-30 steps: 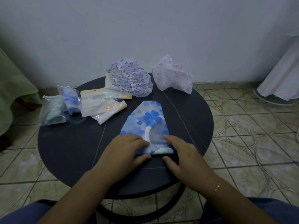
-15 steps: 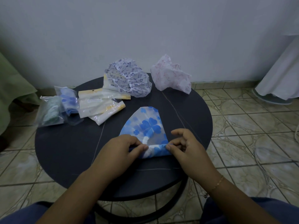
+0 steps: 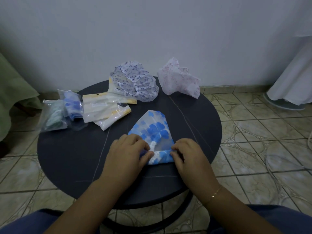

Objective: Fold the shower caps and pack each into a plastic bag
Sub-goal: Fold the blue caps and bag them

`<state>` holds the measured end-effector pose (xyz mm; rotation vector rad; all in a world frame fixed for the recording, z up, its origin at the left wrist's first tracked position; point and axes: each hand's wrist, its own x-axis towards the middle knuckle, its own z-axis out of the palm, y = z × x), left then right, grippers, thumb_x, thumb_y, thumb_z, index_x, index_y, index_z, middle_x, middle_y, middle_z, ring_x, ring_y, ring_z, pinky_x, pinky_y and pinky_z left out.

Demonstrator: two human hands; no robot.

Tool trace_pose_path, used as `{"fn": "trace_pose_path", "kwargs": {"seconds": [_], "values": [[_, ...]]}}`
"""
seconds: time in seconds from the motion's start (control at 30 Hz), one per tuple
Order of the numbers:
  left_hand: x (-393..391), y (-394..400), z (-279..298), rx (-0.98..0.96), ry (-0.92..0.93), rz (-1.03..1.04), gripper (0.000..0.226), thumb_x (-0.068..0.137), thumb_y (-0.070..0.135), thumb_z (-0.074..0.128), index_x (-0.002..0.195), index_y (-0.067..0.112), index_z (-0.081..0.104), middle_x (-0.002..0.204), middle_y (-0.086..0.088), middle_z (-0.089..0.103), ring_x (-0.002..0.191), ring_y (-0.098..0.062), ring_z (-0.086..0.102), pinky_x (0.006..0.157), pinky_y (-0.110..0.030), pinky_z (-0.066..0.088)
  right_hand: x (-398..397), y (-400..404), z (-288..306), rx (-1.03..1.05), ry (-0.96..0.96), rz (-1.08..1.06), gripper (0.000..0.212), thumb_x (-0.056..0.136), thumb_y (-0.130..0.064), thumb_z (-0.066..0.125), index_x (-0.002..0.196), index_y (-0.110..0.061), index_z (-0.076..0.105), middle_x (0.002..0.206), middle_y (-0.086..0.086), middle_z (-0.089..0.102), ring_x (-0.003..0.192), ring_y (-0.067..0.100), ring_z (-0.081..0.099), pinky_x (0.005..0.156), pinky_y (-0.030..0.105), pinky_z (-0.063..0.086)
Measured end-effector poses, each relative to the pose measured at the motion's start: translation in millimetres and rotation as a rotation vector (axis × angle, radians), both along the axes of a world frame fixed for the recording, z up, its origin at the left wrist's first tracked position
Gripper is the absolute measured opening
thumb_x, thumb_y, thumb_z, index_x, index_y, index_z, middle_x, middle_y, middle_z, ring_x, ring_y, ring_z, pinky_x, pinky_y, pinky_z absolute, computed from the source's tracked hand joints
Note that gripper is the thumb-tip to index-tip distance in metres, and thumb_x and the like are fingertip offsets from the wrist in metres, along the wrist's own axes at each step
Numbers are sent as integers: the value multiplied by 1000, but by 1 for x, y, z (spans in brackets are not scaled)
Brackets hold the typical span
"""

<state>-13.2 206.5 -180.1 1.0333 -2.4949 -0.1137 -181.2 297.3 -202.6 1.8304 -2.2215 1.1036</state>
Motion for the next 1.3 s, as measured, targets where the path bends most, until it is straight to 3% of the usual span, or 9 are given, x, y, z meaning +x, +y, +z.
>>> {"fn": "trace_pose_path", "kwargs": {"seconds": [0.2,0.4,0.53,0.7,0.83,0.9,0.97,1.1,1.3], "values": [[-10,21,-10,-66,-17,-136,32,79,23,43,91,18,72,88,3,71,77,-18,66,74,-26,42,15,10,-2,116,211,156,38,86,-28,42,108,-14,70,109,0,69,103,15,65,80,30,52],[-6,52,-26,15,-282,7,59,86,42,34,121,4,62,125,-14,61,115,-32,59,89,-47,50,16,15,3,306,277,129,65,100,-39,5,119,-22,65,121,-7,65,115,7,59,92,37,50],[3,54,-21,222,-444,51,77,97,50,6,124,-2,57,129,-19,57,120,-30,52,93,-39,42,13,15,7,425,249,153,67,99,-41,0,125,-23,60,129,-7,60,124,3,49,103,34,36],[2,54,-9,233,-428,46,101,57,66,-35,141,12,-21,153,-6,-21,137,-15,-23,110,-27,-10,8,15,11,459,146,250,83,74,-54,-10,147,-31,24,154,-17,18,132,-13,-1,111,19,-7],[2,46,-1,169,-301,85,66,96,55,20,151,19,9,159,1,4,146,-14,7,113,-24,17,-5,11,15,455,22,282,68,82,-61,20,143,-34,33,148,-20,33,130,-15,14,116,21,8],[6,38,1,91,-150,80,53,88,48,55,135,25,49,140,4,44,124,-11,49,82,-27,50,-13,10,16,420,-64,269,55,88,-47,52,140,-35,38,142,-17,42,131,-7,30,114,25,22],[11,29,-2,50,-79,34,35,71,44,73,102,28,70,100,9,61,80,-7,64,46,-18,41,-16,10,18,374,-151,238,58,85,-33,65,138,-37,41,135,-17,49,126,2,41,110,26,30],[17,21,1,31,-130,-36,30,78,52,57,92,31,72,80,17,59,68,-3,60,48,-6,21,-13,9,21,332,-176,202,53,83,-28,69,130,-37,46,110,-30,46,113,-4,43,104,19,33],[17,14,15,58,-67,49,40,84,60,33,96,38,65,77,17,64,73,-4,62,49,-8,23,-11,3,23,278,-131,206,19,89,-32,60,106,-28,66,90,-25,51,95,-5,46,82,9,35]]}}
